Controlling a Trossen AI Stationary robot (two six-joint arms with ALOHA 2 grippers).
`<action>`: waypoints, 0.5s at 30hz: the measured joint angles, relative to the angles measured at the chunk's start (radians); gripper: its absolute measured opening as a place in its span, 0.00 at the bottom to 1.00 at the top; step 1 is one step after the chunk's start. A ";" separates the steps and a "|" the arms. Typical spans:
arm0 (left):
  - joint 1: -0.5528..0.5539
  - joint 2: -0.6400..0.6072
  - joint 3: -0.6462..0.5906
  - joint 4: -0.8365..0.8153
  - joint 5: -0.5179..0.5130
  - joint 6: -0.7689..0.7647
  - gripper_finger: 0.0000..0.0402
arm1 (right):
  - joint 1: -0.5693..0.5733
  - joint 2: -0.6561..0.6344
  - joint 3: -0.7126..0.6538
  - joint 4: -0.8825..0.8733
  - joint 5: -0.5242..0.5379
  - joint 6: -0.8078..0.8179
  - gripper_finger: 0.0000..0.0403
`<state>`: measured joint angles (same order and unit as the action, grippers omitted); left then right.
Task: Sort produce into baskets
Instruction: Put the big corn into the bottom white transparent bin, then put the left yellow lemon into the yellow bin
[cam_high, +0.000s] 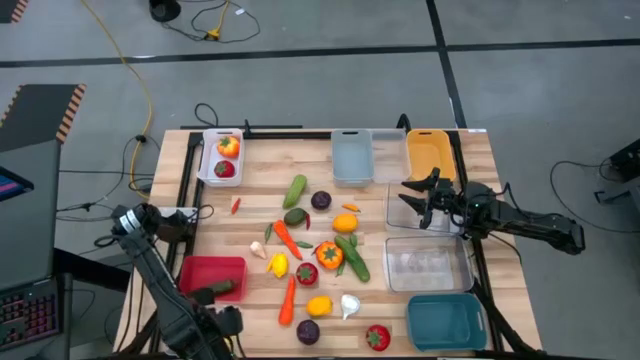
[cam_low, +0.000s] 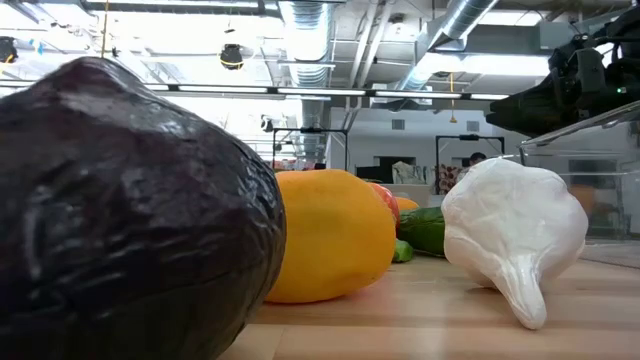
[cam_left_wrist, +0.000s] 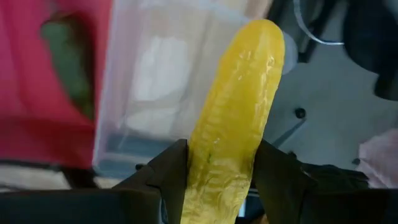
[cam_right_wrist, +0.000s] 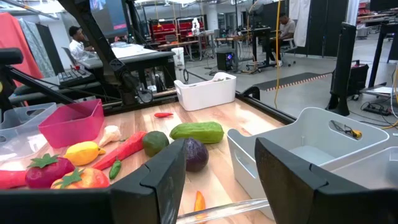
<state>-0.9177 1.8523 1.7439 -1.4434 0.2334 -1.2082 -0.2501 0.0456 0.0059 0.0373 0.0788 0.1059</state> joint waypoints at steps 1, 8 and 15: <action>-0.002 0.000 0.000 -0.008 -0.002 -0.009 0.40 | 0.000 0.000 0.000 0.000 0.000 0.000 0.54; -0.002 0.000 0.000 -0.029 -0.003 -0.027 0.52 | 0.000 0.000 0.000 0.000 0.000 0.000 0.54; 0.048 0.000 0.000 -0.029 -0.054 0.071 0.60 | 0.000 0.000 0.000 0.000 0.000 0.000 0.54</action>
<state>-0.8696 1.8519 1.7439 -1.4727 0.1794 -1.1370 -0.2501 0.0456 0.0056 0.0375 0.0788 0.1059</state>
